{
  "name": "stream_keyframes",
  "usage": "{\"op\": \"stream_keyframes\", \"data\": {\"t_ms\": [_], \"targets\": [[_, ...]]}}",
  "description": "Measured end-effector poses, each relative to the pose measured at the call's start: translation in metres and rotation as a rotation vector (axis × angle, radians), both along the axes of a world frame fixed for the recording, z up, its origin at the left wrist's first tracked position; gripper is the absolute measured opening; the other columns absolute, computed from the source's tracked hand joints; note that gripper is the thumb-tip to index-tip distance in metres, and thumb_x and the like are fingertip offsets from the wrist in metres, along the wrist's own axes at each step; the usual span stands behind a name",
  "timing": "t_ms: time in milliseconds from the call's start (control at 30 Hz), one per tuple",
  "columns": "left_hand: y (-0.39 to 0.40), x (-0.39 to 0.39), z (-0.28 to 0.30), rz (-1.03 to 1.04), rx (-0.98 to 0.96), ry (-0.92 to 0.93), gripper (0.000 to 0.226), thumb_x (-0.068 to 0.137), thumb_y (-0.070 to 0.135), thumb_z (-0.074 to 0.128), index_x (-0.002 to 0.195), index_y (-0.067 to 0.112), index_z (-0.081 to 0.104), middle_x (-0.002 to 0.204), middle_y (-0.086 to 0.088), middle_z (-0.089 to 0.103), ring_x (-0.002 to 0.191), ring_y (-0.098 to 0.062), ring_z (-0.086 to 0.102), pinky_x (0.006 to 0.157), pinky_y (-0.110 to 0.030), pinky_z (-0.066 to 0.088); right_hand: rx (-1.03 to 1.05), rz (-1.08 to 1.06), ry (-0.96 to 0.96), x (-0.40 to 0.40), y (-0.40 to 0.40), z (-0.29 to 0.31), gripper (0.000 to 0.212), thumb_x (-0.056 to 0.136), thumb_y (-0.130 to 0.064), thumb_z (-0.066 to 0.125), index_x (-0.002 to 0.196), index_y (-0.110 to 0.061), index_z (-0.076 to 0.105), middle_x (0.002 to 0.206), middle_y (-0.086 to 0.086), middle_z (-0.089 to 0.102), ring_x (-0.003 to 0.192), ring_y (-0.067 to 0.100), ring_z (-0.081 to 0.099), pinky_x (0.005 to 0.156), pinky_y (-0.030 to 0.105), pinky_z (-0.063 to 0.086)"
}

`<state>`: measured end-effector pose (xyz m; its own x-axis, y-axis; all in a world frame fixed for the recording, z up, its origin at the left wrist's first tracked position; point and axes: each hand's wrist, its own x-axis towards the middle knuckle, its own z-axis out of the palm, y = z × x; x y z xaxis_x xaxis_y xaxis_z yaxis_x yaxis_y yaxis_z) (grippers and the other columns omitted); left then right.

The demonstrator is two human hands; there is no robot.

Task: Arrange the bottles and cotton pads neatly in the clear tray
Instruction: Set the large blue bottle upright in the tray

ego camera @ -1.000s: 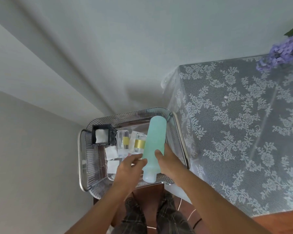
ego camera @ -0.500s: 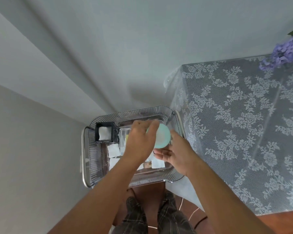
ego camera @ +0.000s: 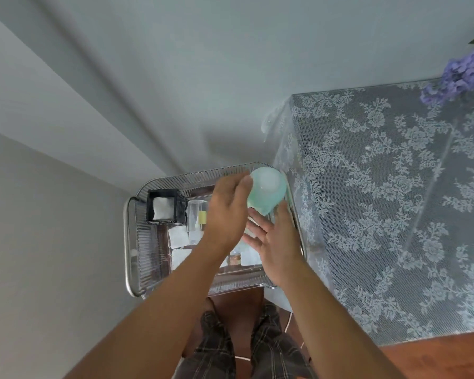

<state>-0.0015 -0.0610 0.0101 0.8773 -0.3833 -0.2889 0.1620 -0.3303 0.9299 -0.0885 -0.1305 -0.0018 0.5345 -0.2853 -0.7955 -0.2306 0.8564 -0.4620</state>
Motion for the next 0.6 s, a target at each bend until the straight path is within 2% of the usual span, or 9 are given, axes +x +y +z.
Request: {"op": "stream_keyframes", "data": {"t_ms": [67, 100, 167, 267, 333, 367, 500, 533, 600], "targets": [[0.017, -0.015, -0.017, 0.114, 0.068, 0.028, 0.029, 0.094, 0.049, 0.049, 0.108, 0.031, 0.068, 0.107, 0.012, 0.067, 0.100, -0.002, 0.062, 0.076, -0.015, 0.046, -0.064, -0.004, 0.033, -0.005, 0.012, -0.015, 0.040, 0.108, -0.047, 0.039, 0.131, -0.022, 0.060, 0.118, 0.009, 0.076, 0.102, 0.019, 0.076, 0.092, 0.042, 0.057], [0.026, -0.022, -0.028, 0.150, 0.136, 0.064, 0.026, 0.096, 0.047, 0.050, 0.106, 0.030, 0.067, 0.104, 0.011, 0.067, 0.098, -0.005, 0.062, 0.075, -0.019, 0.047, -0.102, 0.037, 0.061, -0.006, 0.017, -0.024, 0.035, 0.108, -0.041, 0.042, 0.131, -0.021, 0.060, 0.115, 0.009, 0.076, 0.096, 0.018, 0.076, 0.090, 0.041, 0.059], [0.042, -0.035, -0.053, 0.163, 0.295, 0.196, 0.030, 0.096, 0.046, 0.051, 0.112, 0.024, 0.063, 0.108, 0.004, 0.068, 0.098, -0.013, 0.062, 0.083, -0.032, 0.050, -0.181, 0.190, 0.152, -0.008, 0.024, -0.039, 0.028, 0.107, -0.032, 0.046, 0.127, -0.020, 0.062, 0.112, 0.007, 0.071, 0.092, 0.018, 0.070, 0.089, 0.040, 0.059], [0.058, -0.048, -0.086, 0.110, 0.450, 0.365, 0.052, 0.094, 0.053, 0.049, 0.131, 0.018, 0.057, 0.127, -0.004, 0.060, 0.113, -0.024, 0.057, 0.098, -0.047, 0.046, -0.339, 0.473, 0.282, -0.002, 0.027, -0.056, 0.025, 0.104, -0.030, 0.044, 0.116, -0.019, 0.063, 0.107, 0.003, 0.061, 0.096, 0.019, 0.060, 0.091, 0.042, 0.055], [0.062, -0.053, -0.100, 0.074, 0.481, 0.406, 0.061, 0.094, 0.056, 0.045, 0.143, 0.020, 0.048, 0.142, -0.005, 0.052, 0.124, -0.025, 0.050, 0.104, -0.047, 0.041, -0.403, 0.590, 0.319, 0.003, 0.027, -0.062, 0.019, 0.102, -0.028, 0.044, 0.103, -0.024, 0.062, 0.098, 0.000, 0.060, 0.090, 0.013, 0.058, 0.077, 0.035, 0.050], [0.062, -0.055, -0.105, 0.057, 0.478, 0.413, 0.063, 0.095, 0.057, 0.043, 0.147, 0.022, 0.044, 0.146, -0.005, 0.048, 0.128, -0.026, 0.048, 0.104, -0.045, 0.039, -0.406, 0.627, 0.319, 0.005, 0.029, -0.065, 0.019, 0.101, -0.028, 0.044, 0.104, -0.025, 0.063, 0.098, -0.003, 0.061, 0.089, 0.009, 0.057, 0.072, 0.032, 0.046], [0.061, -0.058, -0.112, 0.058, 0.440, 0.425, 0.061, 0.096, 0.055, 0.043, 0.151, 0.030, 0.037, 0.146, -0.007, 0.049, 0.125, -0.026, 0.049, 0.093, -0.038, 0.040, -0.388, 0.633, 0.313, 0.008, 0.036, -0.081, 0.030, 0.104, -0.027, 0.044, 0.127, -0.021, 0.062, 0.116, -0.001, 0.066, 0.095, 0.006, 0.059, 0.073, 0.030, 0.046], [0.061, -0.057, -0.112, 0.076, 0.433, 0.424, 0.059, 0.095, 0.054, 0.043, 0.150, 0.032, 0.038, 0.146, -0.006, 0.050, 0.125, -0.025, 0.049, 0.095, -0.039, 0.041, -0.383, 0.610, 0.309, 0.008, 0.038, -0.083, 0.029, 0.104, -0.026, 0.044, 0.127, -0.021, 0.061, 0.116, -0.001, 0.066, 0.096, 0.006, 0.059, 0.073, 0.030, 0.048], [0.063, -0.054, -0.109, 0.124, 0.376, 0.406, 0.056, 0.095, 0.051, 0.045, 0.148, 0.033, 0.043, 0.147, -0.002, 0.048, 0.125, -0.020, 0.048, 0.098, -0.035, 0.039, -0.372, 0.556, 0.294, 0.008, 0.040, -0.084, 0.025, 0.104, -0.024, 0.044, 0.123, -0.024, 0.061, 0.111, -0.003, 0.067, 0.097, 0.010, 0.062, 0.084, 0.039, 0.056]]}}
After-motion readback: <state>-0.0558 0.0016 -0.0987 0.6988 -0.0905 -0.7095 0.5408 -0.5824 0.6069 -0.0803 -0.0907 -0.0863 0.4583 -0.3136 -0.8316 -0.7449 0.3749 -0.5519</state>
